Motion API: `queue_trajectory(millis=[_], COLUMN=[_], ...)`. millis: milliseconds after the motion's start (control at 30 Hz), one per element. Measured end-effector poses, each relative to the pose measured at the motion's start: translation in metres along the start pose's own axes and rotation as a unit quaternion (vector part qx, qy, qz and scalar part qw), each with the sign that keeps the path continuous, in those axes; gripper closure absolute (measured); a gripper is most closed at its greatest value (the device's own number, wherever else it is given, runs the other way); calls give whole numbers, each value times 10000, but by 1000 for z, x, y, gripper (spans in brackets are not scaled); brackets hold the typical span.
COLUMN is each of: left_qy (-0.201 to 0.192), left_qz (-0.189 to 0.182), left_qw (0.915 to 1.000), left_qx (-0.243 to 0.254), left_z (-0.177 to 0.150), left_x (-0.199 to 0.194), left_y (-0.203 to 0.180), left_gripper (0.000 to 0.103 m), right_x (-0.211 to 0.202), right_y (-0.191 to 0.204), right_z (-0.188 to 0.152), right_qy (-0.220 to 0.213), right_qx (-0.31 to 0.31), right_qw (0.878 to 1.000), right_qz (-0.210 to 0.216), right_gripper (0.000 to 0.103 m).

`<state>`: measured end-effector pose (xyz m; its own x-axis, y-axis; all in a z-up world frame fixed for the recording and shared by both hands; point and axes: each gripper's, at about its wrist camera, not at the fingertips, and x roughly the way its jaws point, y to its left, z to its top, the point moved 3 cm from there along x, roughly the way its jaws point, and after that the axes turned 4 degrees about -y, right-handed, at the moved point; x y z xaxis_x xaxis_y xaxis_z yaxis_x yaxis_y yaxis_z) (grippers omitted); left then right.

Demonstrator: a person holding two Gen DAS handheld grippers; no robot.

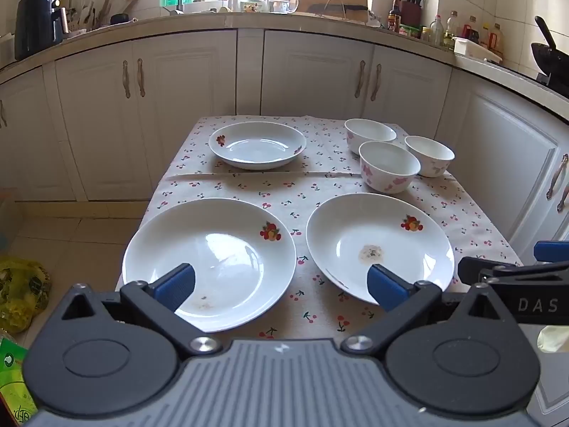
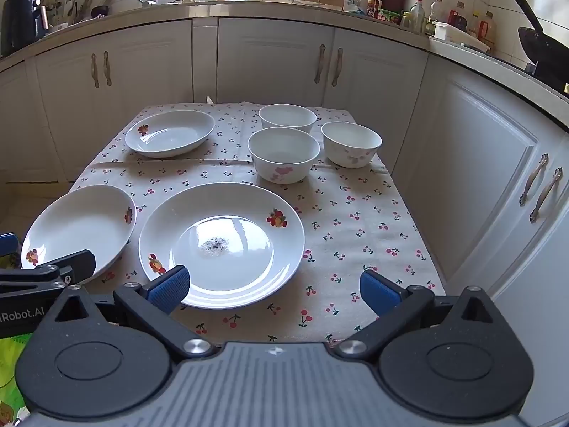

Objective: Organize plates and bowls

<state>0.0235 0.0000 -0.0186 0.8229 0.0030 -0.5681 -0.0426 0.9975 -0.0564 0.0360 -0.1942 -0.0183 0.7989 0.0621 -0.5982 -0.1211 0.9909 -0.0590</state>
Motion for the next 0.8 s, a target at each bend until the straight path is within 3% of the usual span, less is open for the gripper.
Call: queue_trajectory(millis=[800], left_qy=[-54], left_qz=[-7], left_qw=[10000], left_qx=[21], left_z=[3], left_x=[-5], left_y=[-2], left_gripper=[1], right_x=[-3], right_y=[-1], right_z=[0], right_qy=[-78], right_qx=[-17], right_qw=[9999], right_qz=[-83], right_gripper=[0])
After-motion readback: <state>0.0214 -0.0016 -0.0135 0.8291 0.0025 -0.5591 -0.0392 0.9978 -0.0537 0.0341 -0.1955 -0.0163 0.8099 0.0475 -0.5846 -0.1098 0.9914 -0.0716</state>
